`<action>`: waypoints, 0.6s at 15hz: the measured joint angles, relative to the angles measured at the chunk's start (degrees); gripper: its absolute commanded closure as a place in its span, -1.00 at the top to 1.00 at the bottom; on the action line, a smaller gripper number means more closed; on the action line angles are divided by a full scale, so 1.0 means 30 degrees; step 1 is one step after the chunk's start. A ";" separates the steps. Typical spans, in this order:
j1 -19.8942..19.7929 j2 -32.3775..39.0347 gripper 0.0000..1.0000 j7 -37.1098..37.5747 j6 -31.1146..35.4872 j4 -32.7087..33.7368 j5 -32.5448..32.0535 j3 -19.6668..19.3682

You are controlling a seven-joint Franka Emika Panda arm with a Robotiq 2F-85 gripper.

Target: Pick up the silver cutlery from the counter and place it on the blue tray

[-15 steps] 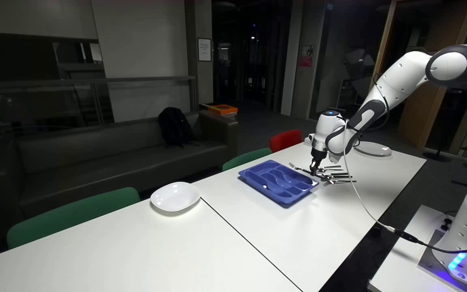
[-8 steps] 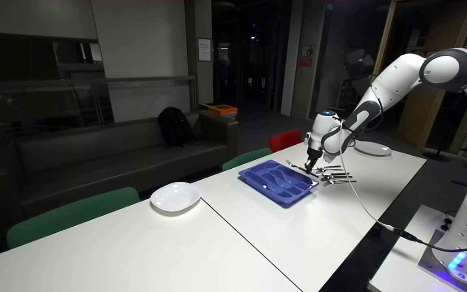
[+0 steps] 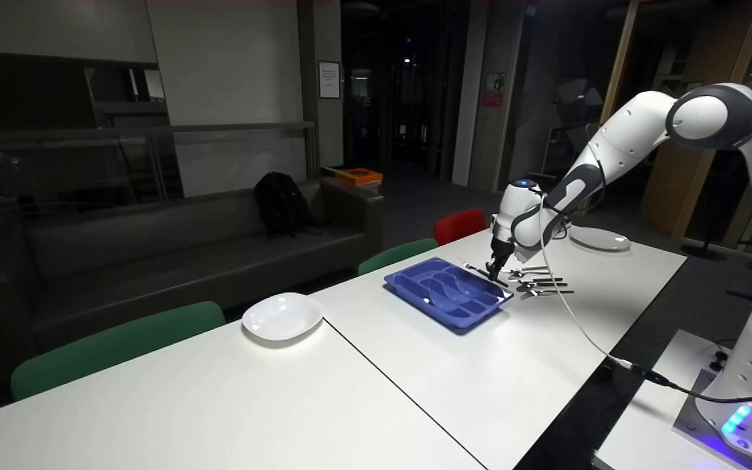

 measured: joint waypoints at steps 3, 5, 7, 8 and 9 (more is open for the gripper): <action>0.0009 0.0257 -0.94 0.0221 0.0000 0.0273 0.0080 0.0000; 0.0018 0.0387 -0.94 0.0420 0.0000 0.0415 0.0109 0.0000; 0.0048 0.0461 -0.94 0.0552 0.0000 0.0524 0.0158 0.0007; 0.0087 0.0510 -0.94 0.0606 -0.0001 0.0586 0.0198 0.0008; 0.0138 0.0570 -0.94 0.0651 -0.0001 0.0654 0.0247 0.0010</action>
